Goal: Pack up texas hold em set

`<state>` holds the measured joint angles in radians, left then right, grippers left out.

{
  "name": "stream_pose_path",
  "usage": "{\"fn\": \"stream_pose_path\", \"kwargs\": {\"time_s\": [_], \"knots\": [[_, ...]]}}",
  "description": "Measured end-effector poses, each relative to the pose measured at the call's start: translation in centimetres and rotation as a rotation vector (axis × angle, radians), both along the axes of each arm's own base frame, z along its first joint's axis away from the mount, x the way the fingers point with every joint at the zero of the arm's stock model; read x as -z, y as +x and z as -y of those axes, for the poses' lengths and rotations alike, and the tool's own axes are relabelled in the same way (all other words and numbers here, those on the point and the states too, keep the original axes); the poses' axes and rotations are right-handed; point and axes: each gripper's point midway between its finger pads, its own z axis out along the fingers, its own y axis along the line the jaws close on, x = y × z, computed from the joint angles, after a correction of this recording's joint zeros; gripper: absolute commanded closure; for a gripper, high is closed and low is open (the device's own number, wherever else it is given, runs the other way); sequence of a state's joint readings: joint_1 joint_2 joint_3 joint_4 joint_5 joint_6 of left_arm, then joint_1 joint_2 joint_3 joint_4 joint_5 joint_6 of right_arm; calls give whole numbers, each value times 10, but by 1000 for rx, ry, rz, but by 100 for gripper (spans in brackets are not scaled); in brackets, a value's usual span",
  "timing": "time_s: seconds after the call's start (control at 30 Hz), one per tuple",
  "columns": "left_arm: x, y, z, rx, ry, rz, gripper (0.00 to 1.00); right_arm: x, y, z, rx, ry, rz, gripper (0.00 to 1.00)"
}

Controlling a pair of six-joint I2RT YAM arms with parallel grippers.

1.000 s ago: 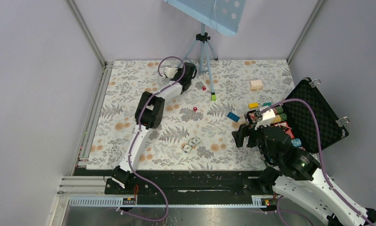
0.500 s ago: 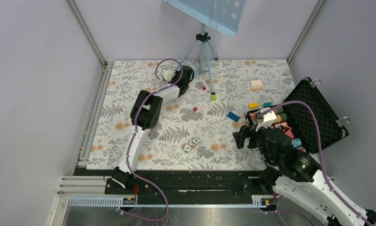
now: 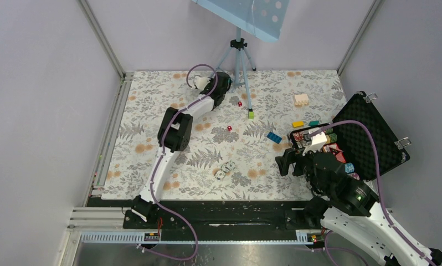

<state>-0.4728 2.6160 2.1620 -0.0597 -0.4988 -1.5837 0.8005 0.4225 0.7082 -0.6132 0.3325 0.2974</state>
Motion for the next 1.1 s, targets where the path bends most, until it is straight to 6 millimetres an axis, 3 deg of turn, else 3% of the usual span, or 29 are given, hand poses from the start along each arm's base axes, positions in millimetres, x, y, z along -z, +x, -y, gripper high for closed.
{"fn": "stream_pose_path", "kwargs": {"time_s": [0.17, 0.57, 1.1], "knots": [[15, -5, 4, 30, 7, -38, 100, 1, -1, 1, 0, -2, -3, 9], [16, -8, 15, 111, 25, -59, 100, 1, -4, 3, 5, 6, -7, 9], [10, -42, -4, 164, 147, -144, 100, 4, -6, 5, 9, 11, -13, 9]]}}
